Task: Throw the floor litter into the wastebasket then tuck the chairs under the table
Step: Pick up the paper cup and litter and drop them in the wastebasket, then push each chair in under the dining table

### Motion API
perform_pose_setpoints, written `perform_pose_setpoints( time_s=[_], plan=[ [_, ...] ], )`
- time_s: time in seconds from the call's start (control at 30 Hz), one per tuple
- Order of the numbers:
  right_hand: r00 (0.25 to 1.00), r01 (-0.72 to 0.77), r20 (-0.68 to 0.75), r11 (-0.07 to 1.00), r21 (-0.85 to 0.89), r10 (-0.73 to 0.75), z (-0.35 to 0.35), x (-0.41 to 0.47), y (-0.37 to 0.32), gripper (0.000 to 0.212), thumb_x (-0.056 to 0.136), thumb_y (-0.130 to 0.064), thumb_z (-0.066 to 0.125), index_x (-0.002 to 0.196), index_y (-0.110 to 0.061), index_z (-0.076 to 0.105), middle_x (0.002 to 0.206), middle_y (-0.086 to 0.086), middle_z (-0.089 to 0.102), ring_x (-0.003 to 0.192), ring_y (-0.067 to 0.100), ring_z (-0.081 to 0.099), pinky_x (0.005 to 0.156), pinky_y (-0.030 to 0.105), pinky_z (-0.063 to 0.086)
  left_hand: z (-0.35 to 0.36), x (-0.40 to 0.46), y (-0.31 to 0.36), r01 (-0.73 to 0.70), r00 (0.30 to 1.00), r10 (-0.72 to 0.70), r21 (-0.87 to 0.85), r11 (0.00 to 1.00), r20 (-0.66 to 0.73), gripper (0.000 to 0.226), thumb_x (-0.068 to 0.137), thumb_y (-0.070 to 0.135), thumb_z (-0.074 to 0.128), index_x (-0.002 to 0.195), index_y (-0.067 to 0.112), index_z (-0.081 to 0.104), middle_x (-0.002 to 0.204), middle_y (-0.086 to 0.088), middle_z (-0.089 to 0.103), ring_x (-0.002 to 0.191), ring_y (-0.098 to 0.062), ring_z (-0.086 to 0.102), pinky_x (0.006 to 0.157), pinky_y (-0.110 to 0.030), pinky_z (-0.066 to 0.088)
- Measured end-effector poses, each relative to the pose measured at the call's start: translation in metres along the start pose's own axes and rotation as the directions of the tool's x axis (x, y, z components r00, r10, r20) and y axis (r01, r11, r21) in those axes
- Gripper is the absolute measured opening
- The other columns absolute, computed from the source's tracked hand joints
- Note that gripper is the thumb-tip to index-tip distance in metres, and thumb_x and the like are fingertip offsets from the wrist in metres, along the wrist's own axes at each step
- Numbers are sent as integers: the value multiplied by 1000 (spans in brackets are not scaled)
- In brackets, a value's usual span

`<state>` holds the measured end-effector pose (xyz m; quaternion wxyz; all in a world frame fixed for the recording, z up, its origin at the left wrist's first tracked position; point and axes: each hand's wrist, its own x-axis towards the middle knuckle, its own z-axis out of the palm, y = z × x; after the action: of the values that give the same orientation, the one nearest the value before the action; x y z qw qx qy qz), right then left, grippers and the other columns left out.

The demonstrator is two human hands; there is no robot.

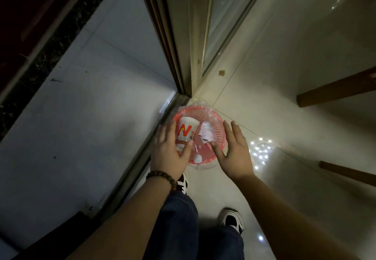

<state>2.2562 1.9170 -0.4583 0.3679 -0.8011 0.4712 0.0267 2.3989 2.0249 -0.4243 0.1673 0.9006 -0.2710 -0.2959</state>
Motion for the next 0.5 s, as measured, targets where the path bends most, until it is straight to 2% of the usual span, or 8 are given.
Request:
perform_pose_setpoints(
  time_s=[0.13,0.27,0.4,0.5],
  plan=[
    [998,-31,-56,997,-71,27,-67,-33,-35,69,93,-56,39,149,-26,15,159,3,12,146,22,8,119,45,13,-53,-27,39,-113,994,112,68,991,15,70,91,55,43,149,22,22,157,-2,23,146,-22,10,114,-40,19],
    [989,-87,-130,991,-101,74,-141,-81,-72,66,93,-56,34,149,-26,16,159,3,10,146,21,6,119,43,11,-104,-64,88,-283,959,283,139,949,17,65,93,51,43,148,20,28,155,-3,28,145,-22,14,118,-42,14],
    [969,-144,-217,985,-93,121,-203,-138,-93,64,95,-52,37,149,-24,18,159,4,9,146,21,3,119,43,8,-134,-105,137,-447,894,432,206,870,116,67,91,53,38,149,22,24,157,-2,24,146,-21,11,119,-42,9],
    [931,-251,-289,966,-59,224,-231,-189,-95,63,95,-53,35,149,-26,17,160,2,6,147,20,0,120,42,5,-142,-138,172,-560,826,511,239,793,239,67,92,55,36,151,27,17,159,2,18,147,-18,5,119,-45,8]
  ],
)
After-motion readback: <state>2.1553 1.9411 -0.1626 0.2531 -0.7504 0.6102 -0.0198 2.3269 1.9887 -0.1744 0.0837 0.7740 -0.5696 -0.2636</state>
